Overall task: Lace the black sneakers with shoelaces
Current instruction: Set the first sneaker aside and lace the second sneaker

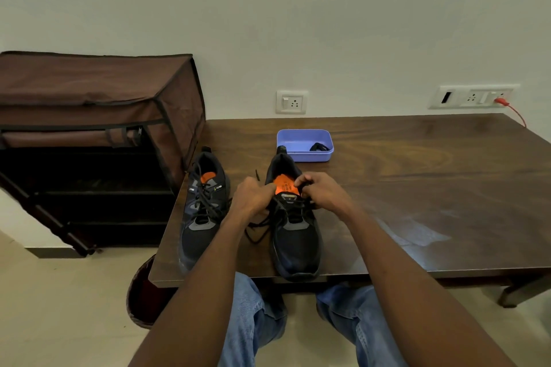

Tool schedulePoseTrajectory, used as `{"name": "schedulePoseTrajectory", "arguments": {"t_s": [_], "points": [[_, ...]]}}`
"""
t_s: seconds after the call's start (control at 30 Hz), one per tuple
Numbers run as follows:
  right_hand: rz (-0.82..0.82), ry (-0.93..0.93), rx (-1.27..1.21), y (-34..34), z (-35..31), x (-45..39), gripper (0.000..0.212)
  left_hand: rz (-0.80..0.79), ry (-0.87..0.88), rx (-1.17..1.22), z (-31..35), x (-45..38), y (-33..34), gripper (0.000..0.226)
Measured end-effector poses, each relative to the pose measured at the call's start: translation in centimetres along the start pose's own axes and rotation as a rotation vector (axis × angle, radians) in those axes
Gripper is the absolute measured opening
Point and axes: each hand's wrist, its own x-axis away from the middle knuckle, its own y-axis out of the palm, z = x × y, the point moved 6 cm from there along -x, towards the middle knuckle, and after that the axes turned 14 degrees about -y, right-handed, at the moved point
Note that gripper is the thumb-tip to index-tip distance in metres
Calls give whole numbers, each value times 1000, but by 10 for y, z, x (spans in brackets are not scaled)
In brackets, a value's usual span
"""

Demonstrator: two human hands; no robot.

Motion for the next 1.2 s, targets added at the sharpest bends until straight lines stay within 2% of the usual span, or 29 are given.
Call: {"name": "schedulePoseTrajectory", "arguments": {"t_s": [0.13,0.23,0.37,0.5,0.7,0.87,0.97,1.1,1.17,1.2], "points": [[-19,-37,64,5,-4,0,28,-42,-21,84,-4,3,3,32],[-104,-81,154,17,-9,0,22,-84,-62,139,-5,4,6,32],[-240,-90,236,28,-11,5,28,-107,-64,113,-4,5,11,31],[-198,-115,205,29,-9,3,20,-91,-55,105,-4,2,12,32],[49,-234,230,22,-11,-4,9,-18,-20,43,-2,2,9,33],[231,-209,209,14,-9,-4,21,15,-21,-6,-1,0,8,35],[407,-77,91,3,-2,-2,26,43,-29,-14,-2,0,6,36],[595,182,-140,-10,19,6,15,40,-44,20,-4,0,5,37],[571,260,-165,-12,24,11,16,46,-42,31,-4,0,6,37],[536,255,-81,-15,22,12,16,48,-37,31,-4,0,6,38]]}}
